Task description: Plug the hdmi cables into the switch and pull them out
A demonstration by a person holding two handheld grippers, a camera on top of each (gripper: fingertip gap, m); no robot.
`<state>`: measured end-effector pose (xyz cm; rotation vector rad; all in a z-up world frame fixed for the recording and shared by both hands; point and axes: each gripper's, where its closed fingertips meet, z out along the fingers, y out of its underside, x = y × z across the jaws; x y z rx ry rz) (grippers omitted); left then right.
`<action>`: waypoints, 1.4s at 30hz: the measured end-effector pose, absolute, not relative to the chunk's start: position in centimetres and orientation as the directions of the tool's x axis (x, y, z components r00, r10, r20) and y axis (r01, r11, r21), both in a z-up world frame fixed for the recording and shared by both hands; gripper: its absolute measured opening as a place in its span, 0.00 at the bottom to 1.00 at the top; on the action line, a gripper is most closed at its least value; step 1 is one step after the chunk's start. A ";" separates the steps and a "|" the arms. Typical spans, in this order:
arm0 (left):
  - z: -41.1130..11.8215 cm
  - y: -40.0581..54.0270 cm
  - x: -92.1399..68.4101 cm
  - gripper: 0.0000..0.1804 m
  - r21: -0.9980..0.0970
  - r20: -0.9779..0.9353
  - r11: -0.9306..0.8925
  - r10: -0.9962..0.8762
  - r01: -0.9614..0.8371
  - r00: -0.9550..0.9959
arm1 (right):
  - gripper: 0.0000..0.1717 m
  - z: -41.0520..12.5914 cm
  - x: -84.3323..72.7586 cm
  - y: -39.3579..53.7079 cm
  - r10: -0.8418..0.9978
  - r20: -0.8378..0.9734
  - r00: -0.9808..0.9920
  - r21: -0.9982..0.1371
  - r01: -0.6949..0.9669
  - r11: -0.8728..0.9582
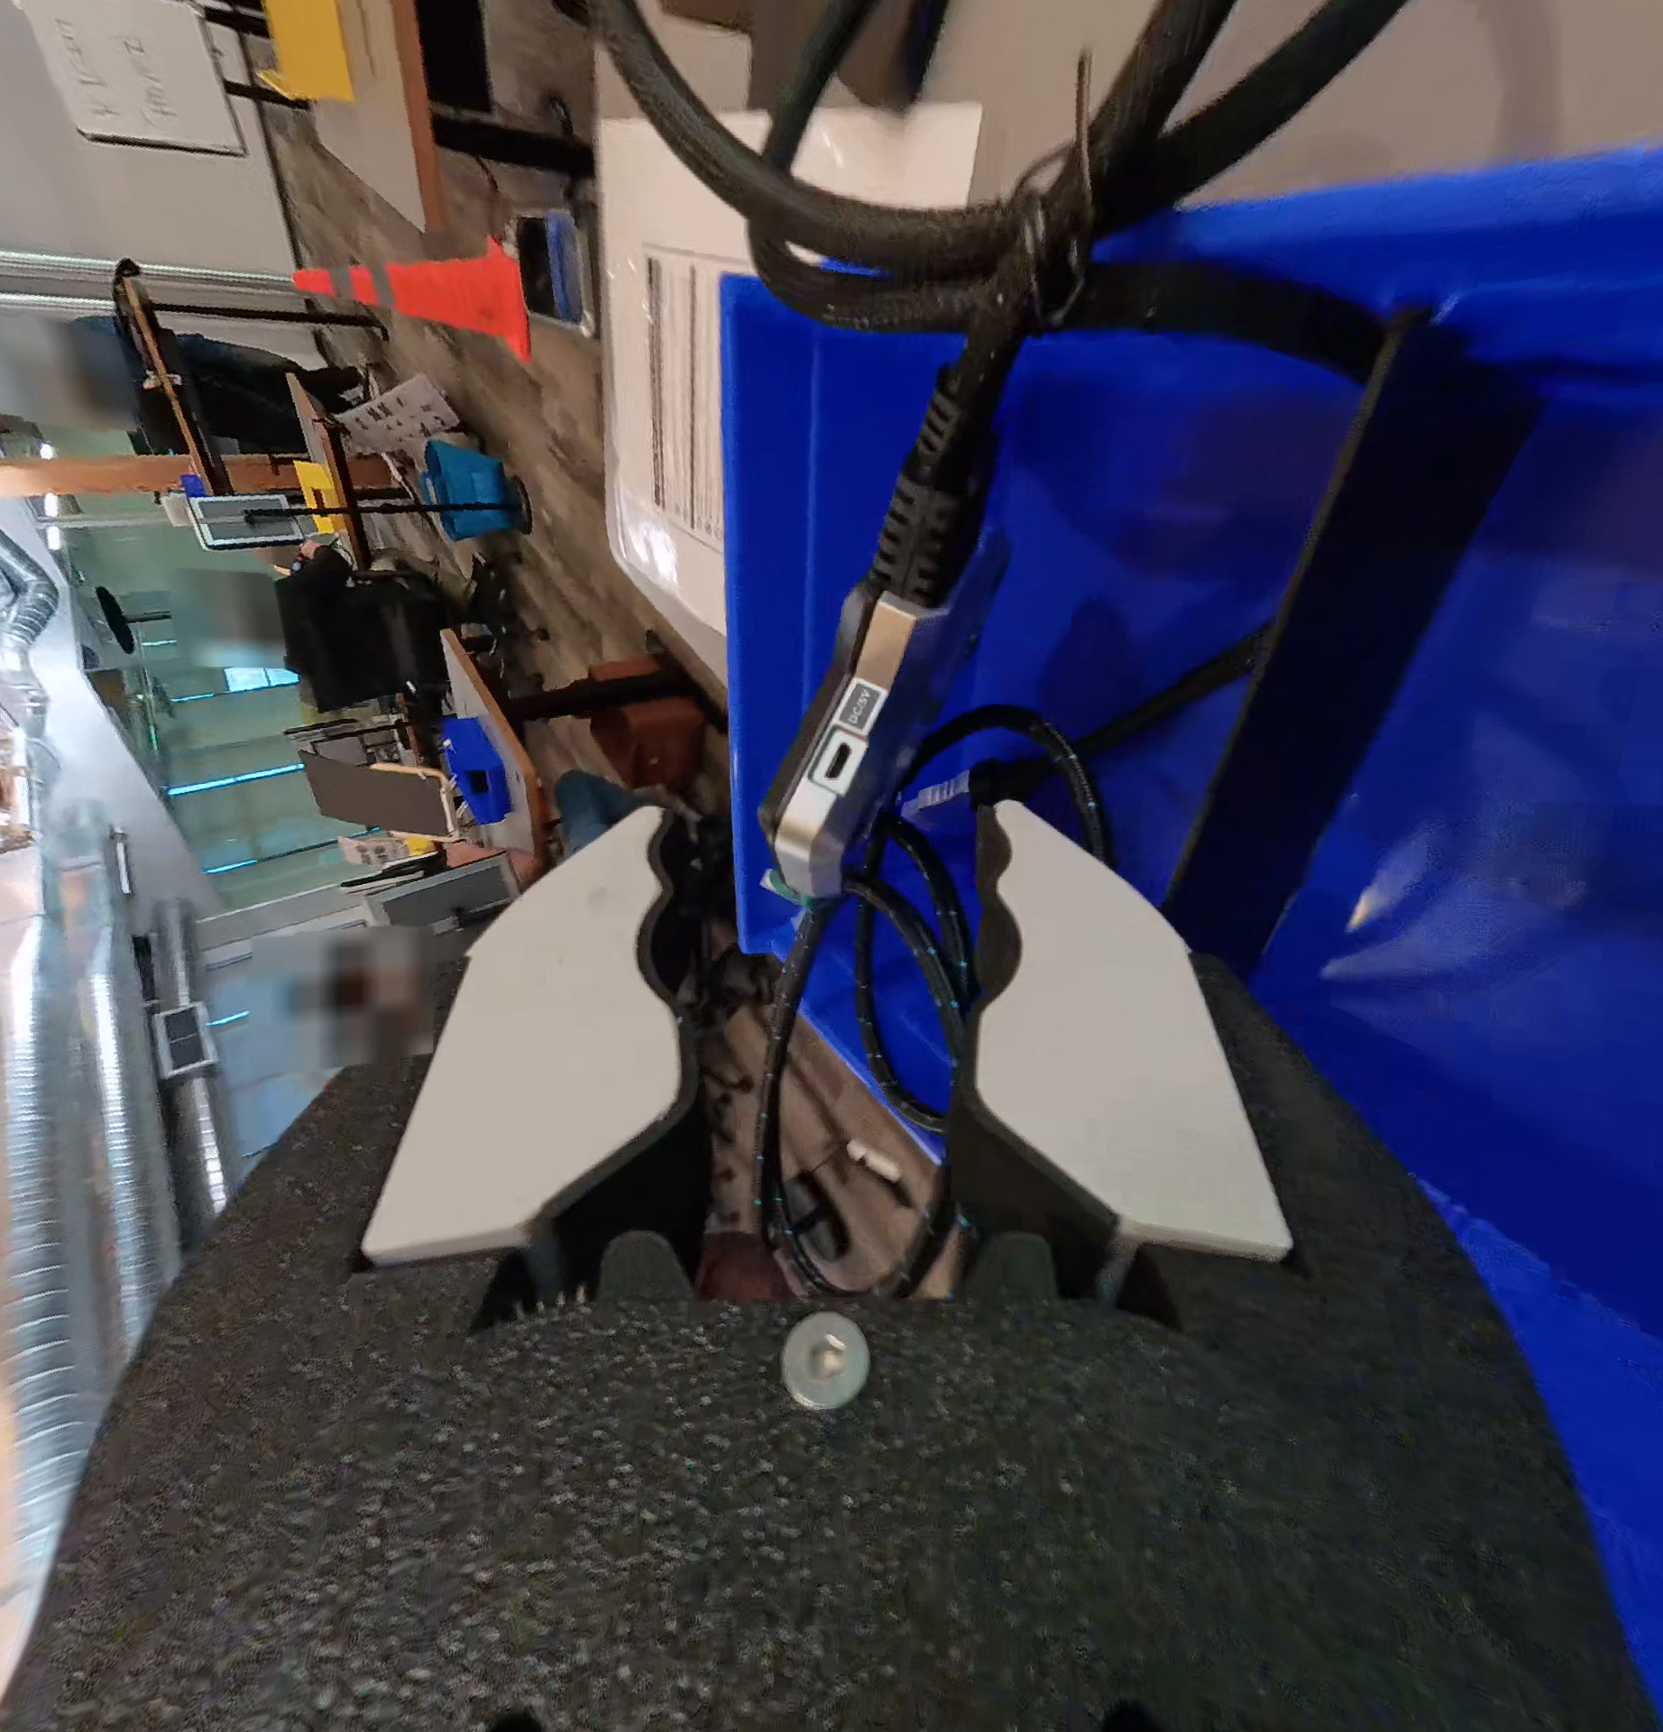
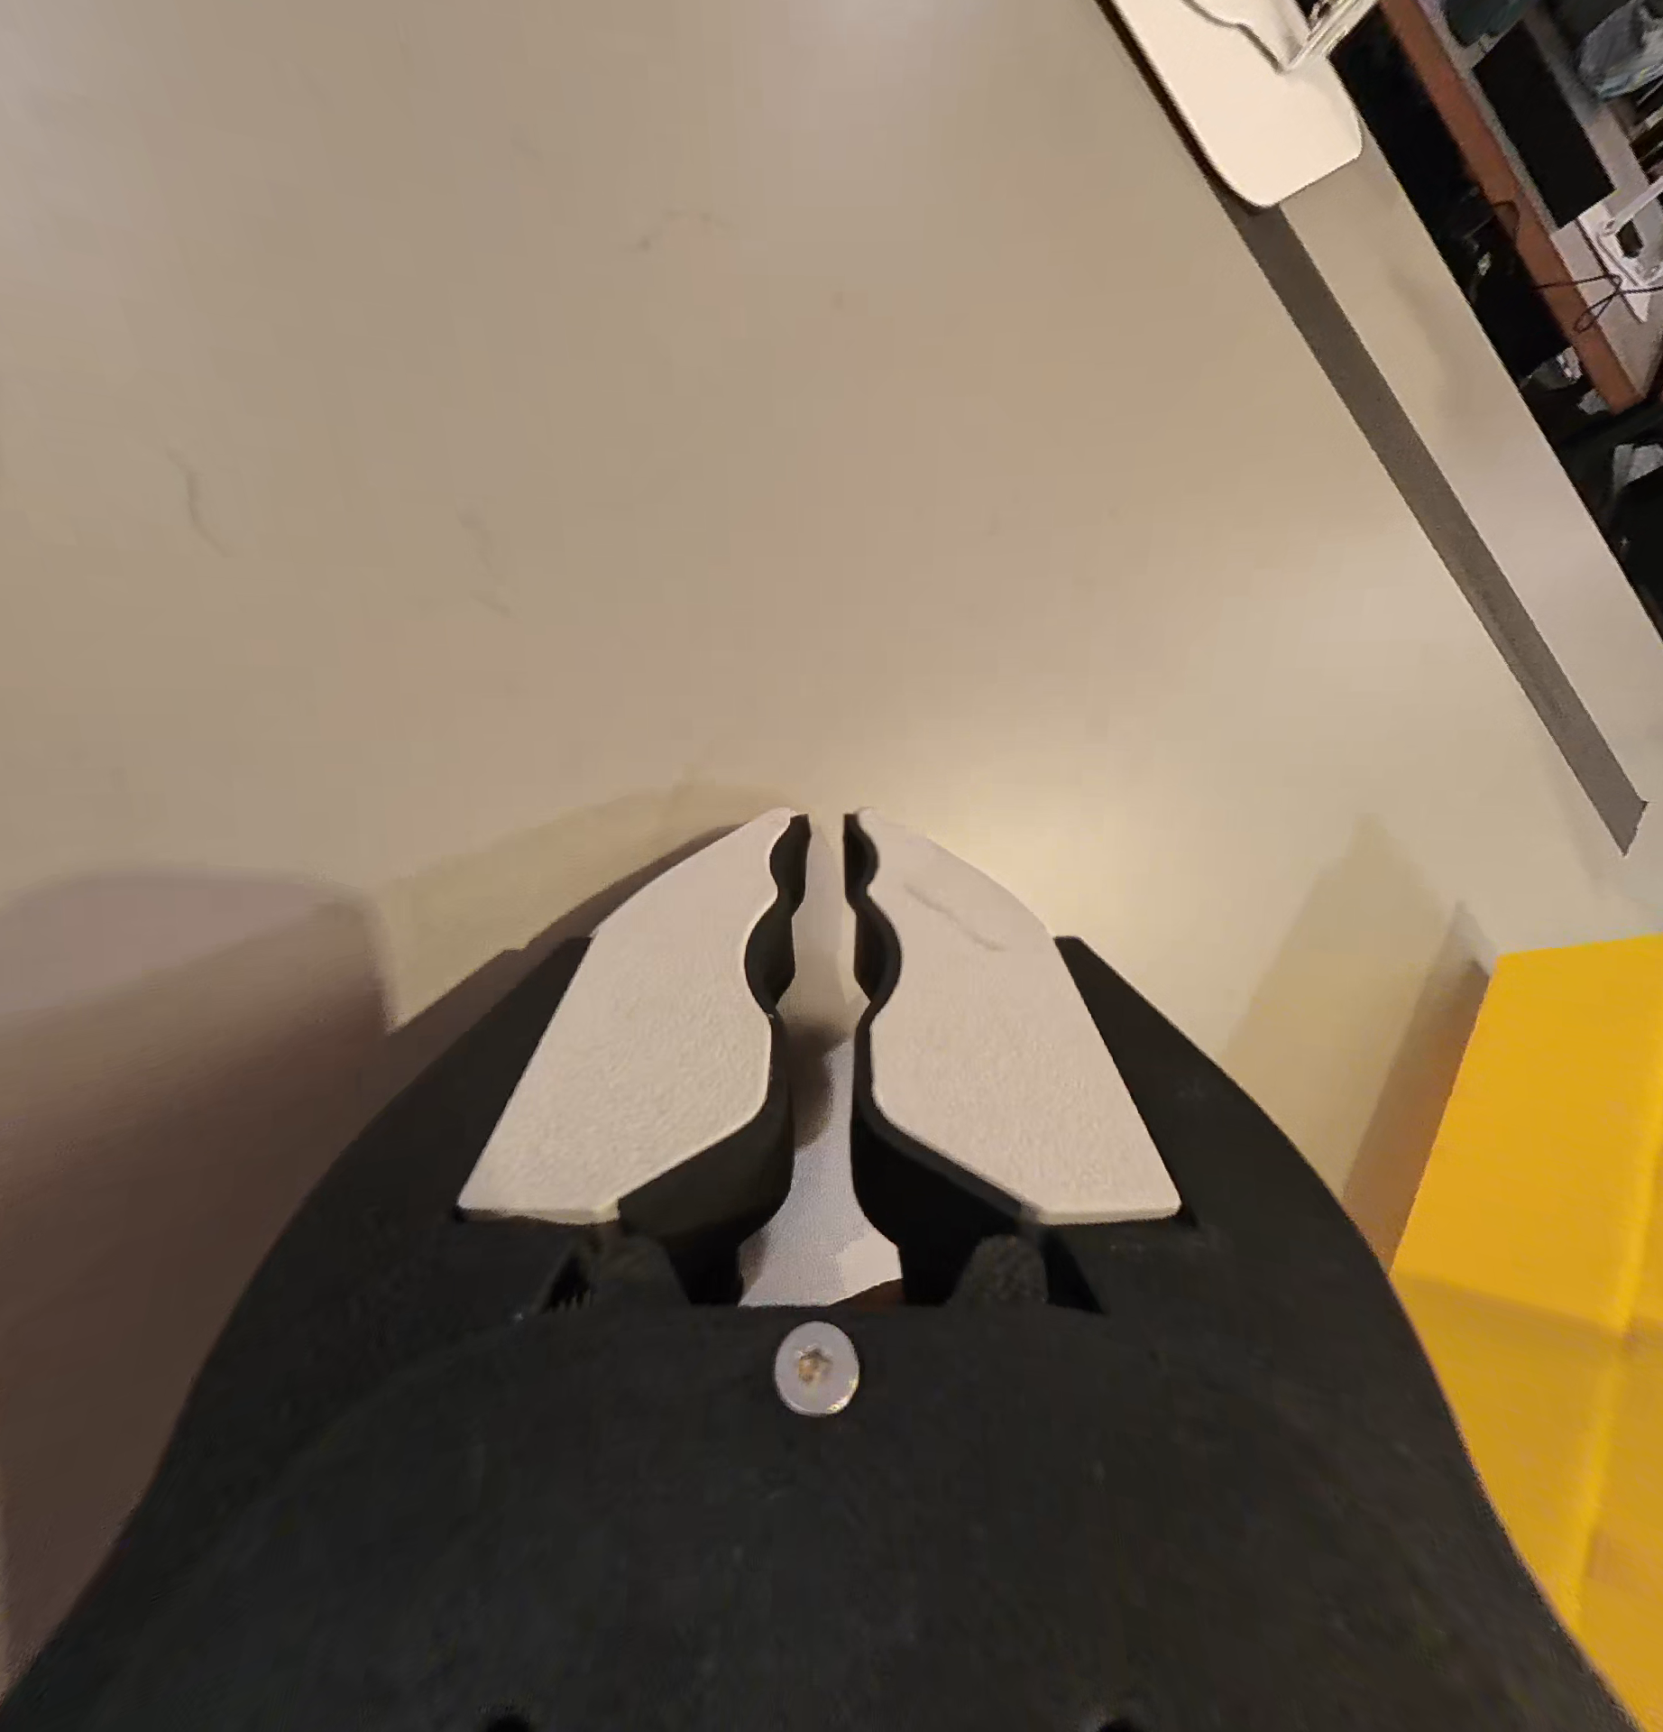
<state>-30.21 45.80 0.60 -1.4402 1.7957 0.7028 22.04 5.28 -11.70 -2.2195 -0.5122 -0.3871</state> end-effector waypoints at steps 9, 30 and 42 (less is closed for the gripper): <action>-0.4 48.0 -30.5 0.15 0.092 -0.764 0.194 -0.616 -0.977 -0.194 | 0.04 -11.5 22.1 5.0 0.226 0.444 0.867 -0.667 0.488 -0.563; 30.2 37.3 -19.1 0.14 -0.057 -0.994 0.374 0.065 -0.926 0.087 | 0.04 -11.4 22.0 5.2 0.235 0.447 0.863 -0.669 0.497 -0.552; 8.0 26.7 2.5 0.14 -0.193 -0.969 0.794 -0.247 -0.577 -0.015 | 0.03 -11.3 22.2 5.2 0.218 0.463 0.859 -0.665 0.500 -0.555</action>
